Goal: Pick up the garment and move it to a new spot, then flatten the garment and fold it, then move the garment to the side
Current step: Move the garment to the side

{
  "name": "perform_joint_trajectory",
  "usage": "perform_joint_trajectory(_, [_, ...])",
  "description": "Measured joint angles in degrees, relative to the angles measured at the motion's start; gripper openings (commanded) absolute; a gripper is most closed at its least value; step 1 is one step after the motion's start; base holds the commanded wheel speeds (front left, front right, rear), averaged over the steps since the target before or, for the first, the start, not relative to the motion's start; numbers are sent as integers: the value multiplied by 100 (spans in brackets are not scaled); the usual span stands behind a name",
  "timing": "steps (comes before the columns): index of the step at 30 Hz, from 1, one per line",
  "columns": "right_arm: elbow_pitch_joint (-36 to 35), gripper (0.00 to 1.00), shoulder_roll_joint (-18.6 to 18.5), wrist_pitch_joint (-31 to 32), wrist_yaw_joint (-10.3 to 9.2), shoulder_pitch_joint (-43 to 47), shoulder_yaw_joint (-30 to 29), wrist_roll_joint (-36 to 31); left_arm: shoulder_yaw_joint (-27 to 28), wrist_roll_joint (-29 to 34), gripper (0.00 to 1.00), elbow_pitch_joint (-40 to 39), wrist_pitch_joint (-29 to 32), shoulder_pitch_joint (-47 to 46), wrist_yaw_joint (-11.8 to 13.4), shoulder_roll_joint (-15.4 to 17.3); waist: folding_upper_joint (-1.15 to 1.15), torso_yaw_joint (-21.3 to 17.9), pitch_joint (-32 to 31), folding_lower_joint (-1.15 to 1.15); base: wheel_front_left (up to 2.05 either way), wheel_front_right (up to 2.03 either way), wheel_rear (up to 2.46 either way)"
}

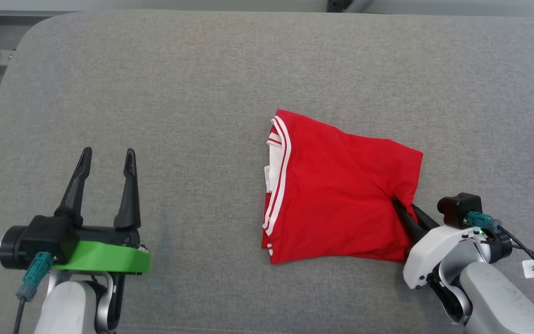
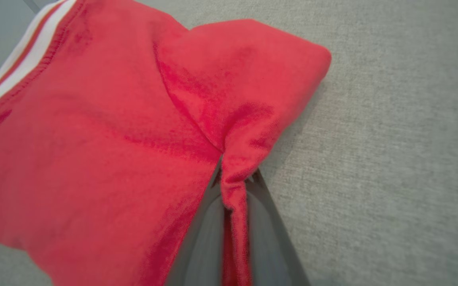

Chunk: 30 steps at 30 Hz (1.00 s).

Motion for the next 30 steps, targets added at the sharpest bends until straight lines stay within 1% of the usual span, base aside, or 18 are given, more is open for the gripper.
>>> perform_joint_trajectory(4, [-293,0,-243,-57,0,20,147,-65,54,2,100,-96,-1,-2,21,94,0,-243,17,0,0,0,0])
perform_joint_trajectory(11, [-969,0,-888,45,-1,43,164,-341,48,2,100,-334,82,-101,36,210,0,-856,115,0,0,0,0])
perform_joint_trajectory(12, [-1137,0,-1107,147,-2,-91,230,-408,25,8,100,-421,135,-188,35,244,0,-1048,167,0,0,0,0])
perform_joint_trajectory(16, [-1517,0,-1605,311,0,-729,605,-349,-32,48,100,-619,275,-367,18,347,0,-1428,332,0,0,0,0])
perform_joint_trajectory(19, [-1674,0,-2150,354,-2,-1230,681,-250,-99,83,100,-759,389,-555,-11,438,0,-1655,541,0,0,0,0])
perform_joint_trajectory(22, [-1834,0,-2604,385,-2,-1587,510,-124,-126,125,100,-916,502,-694,-35,542,0,-1831,806,0,0,0,0])
perform_joint_trajectory(25, [-1838,0,-2969,405,-2,-1794,116,41,-147,164,100,-1042,611,-790,-56,655,0,-1994,1082,0,0,0,0])
perform_joint_trajectory(27, [-1744,0,-3194,435,-2,-1823,-151,166,-172,182,100,-1126,665,-878,-59,698,0,-2091,1268,0,0,0,0])
perform_joint_trajectory(30, [-1473,0,-3427,472,-2,-1821,-547,374,-229,226,100,-1239,757,-1014,-86,764,0,-2205,1546,0,0,0,0])
